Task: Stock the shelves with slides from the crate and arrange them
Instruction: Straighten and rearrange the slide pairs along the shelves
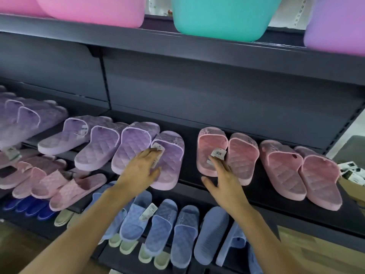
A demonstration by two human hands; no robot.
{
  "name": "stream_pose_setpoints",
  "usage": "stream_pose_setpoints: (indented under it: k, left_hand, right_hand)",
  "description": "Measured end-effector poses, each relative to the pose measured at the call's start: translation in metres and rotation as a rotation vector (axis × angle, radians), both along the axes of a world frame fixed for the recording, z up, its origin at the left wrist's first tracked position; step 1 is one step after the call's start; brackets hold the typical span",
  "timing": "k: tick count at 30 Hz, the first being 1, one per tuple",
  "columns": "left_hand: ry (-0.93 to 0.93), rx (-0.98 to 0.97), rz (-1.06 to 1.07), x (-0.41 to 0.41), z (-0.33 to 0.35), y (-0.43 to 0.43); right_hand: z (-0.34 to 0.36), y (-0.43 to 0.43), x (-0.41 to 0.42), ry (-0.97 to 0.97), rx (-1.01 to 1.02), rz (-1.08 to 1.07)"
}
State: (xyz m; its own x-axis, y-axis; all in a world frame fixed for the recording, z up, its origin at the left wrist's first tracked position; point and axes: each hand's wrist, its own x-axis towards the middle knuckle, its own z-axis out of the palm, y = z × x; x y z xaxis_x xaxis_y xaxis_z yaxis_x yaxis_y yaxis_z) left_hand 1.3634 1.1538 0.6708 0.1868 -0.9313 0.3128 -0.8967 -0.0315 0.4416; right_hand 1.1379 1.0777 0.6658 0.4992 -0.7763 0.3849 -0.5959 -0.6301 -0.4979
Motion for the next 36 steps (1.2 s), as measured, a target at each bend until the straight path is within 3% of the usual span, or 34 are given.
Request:
stream_pose_setpoints:
  k: [15,23,28,32,36]
  left_hand:
    - [-0.057,-0.013,-0.086,0.045,-0.006,-0.029]
    - [0.486,-0.073,-0.189,0.076,-0.011,-0.036]
    - [0.559,-0.119,-0.186,0.101,-0.008,-0.03]
    - [0.382,-0.327,-0.114,0.113,0.006,-0.013]
    - [-0.249,-0.548,-0.295,0.128,-0.002,-0.011]
  right_hand:
    - [0.005,0.014,0.089,-0.063,0.006,-0.14]
    - [0.005,0.034,0.125,-0.132,0.06,-0.189]
    - [0.0,0.037,0.139,-0.127,0.068,-0.198]
    - [-0.002,0.037,0.147,-0.142,0.074,-0.2]
    - [-0.004,0.034,0.149,-0.139,0.069,-0.194]
